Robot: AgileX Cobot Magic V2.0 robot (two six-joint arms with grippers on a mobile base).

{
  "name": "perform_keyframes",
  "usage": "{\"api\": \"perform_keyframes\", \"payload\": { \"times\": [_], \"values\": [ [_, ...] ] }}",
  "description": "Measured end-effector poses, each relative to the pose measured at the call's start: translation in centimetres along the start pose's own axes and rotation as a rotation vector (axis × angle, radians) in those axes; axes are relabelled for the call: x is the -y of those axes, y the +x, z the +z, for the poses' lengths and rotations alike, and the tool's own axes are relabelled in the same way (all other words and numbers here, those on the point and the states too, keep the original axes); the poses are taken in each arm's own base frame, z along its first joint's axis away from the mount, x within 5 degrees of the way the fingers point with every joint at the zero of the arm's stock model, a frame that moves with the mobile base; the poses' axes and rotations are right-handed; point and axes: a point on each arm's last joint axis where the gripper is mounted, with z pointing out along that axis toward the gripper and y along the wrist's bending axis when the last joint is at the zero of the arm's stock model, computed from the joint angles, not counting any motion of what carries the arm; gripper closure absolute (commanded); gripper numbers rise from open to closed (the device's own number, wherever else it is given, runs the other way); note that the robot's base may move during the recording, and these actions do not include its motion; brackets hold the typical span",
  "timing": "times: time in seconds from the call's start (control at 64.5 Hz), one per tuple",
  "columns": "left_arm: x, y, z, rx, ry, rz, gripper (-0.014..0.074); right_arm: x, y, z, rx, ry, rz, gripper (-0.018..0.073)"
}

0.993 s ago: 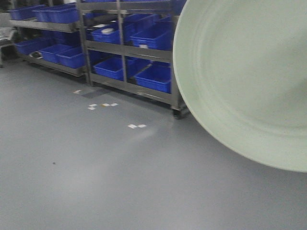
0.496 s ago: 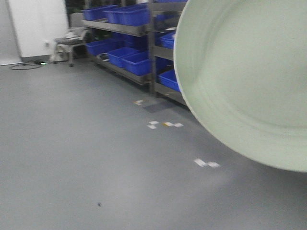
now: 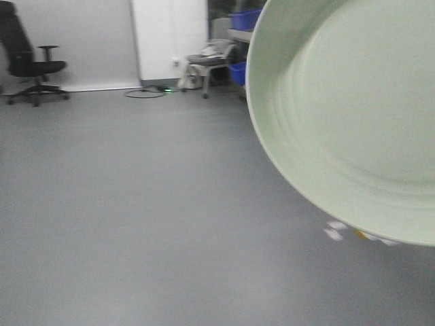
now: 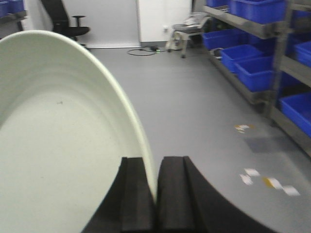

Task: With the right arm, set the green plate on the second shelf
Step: 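Drive the base to the shelf rack while holding the plate, then extend the right gripper with the plate over a blue bin on the shelf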

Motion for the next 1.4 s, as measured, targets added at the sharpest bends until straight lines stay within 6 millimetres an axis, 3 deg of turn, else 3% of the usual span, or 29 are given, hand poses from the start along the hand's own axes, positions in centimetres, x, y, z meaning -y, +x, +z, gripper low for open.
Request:
{"api": "perform_keyframes", "payload": {
  "times": [1.396],
  "values": [
    [0.00, 0.00, 0.00, 0.000, 0.000, 0.000, 0.0466, 0.00, 0.00, 0.00, 0.000, 0.000, 0.000, 0.0503]
  ]
}}
